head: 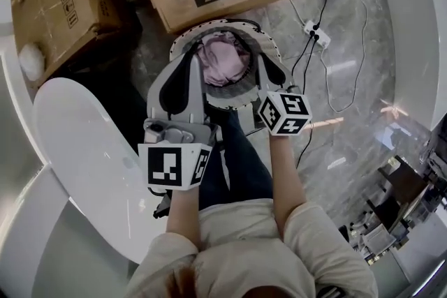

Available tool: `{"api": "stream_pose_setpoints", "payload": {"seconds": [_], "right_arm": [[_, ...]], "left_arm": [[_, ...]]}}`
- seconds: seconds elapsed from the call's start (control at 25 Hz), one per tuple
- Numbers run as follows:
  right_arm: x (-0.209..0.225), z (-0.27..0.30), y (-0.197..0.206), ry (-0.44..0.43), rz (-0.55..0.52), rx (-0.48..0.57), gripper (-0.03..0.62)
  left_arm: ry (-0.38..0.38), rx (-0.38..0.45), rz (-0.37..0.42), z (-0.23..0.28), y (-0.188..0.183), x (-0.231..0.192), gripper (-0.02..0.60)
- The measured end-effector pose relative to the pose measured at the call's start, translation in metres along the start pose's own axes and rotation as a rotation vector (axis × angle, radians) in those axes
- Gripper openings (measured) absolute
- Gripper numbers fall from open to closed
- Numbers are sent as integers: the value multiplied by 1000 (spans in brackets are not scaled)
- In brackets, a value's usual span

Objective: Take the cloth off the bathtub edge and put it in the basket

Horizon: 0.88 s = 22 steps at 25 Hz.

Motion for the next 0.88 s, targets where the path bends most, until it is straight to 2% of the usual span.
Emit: {"api": "stream_pose_setpoints", "payload": {"seconds": [0.24, 0.76, 0.88], "right_arm": [[-14, -25, -40, -42, -20, 52, -3], [-30, -85, -135, -66, -61, 195, -3], [-40, -95, -151, -105, -58, 218, -3]], "left_arm": [[25, 42, 42, 2, -35, 11, 49], [73, 122, 90, -3, -99, 35, 49], [95, 141, 95, -5, -114, 40, 49]]}}
Point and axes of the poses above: the fingertips, and each gripper's own axes: z forward along the fingers, x to its right, y out of its underside, the point moved 10 cm from there along -z, backward along the fingers, and after that the axes turned 9 degrees about x, right-handed, at the moved point
